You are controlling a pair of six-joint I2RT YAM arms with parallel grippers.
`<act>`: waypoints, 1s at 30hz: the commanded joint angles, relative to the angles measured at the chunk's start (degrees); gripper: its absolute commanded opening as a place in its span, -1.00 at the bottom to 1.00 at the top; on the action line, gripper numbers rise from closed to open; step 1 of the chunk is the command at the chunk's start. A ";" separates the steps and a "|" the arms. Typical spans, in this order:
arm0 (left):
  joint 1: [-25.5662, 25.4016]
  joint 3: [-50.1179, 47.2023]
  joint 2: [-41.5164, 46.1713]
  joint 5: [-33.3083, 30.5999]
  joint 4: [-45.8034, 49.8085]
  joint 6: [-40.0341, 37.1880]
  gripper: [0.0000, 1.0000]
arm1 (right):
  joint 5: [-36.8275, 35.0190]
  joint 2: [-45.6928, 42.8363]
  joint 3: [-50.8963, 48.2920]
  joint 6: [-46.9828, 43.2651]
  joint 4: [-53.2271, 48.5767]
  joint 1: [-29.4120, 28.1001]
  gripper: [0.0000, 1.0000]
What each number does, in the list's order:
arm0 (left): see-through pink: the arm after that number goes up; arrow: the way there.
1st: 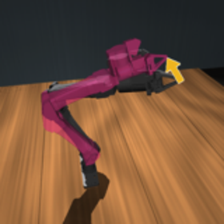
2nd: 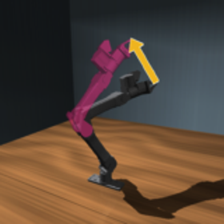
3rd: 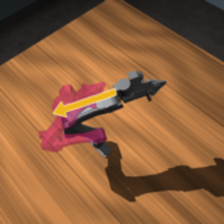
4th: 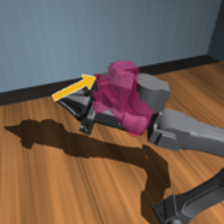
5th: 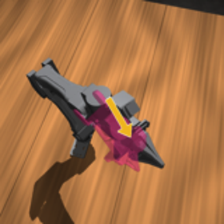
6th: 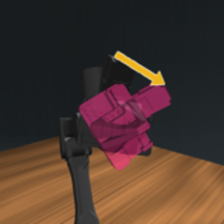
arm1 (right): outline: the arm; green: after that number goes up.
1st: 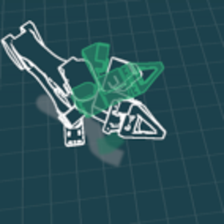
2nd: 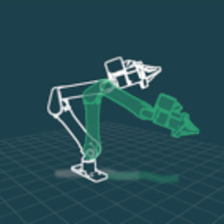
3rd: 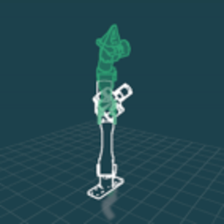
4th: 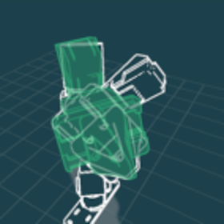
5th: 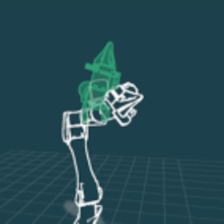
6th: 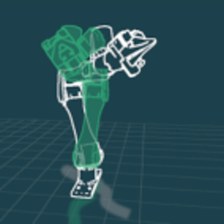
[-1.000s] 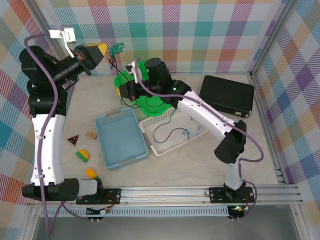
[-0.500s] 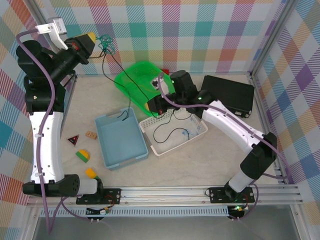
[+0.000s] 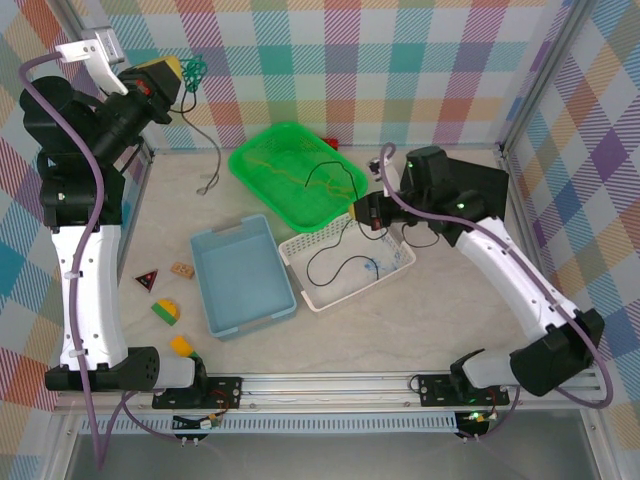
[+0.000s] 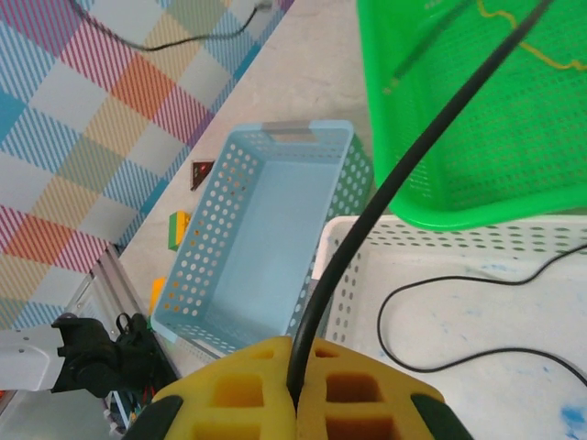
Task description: Untangle the cables
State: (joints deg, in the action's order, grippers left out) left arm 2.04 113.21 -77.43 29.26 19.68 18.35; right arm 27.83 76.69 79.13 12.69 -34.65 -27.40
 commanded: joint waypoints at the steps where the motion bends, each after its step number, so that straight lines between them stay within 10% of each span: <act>1: 0.68 1.92 0.25 -0.07 0.31 -1.62 -1.00 | 1.16 -3.43 -0.47 -2.02 -1.51 0.91 -1.00; 30: 0.68 -5.34 4.08 10.06 -6.50 -3.57 -1.00 | 2.48 -5.05 -12.14 -33.38 2.37 2.44 -1.00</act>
State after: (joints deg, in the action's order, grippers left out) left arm 2.04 108.62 -74.61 37.52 16.21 15.33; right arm 28.21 70.39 67.94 -11.64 -34.74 -25.39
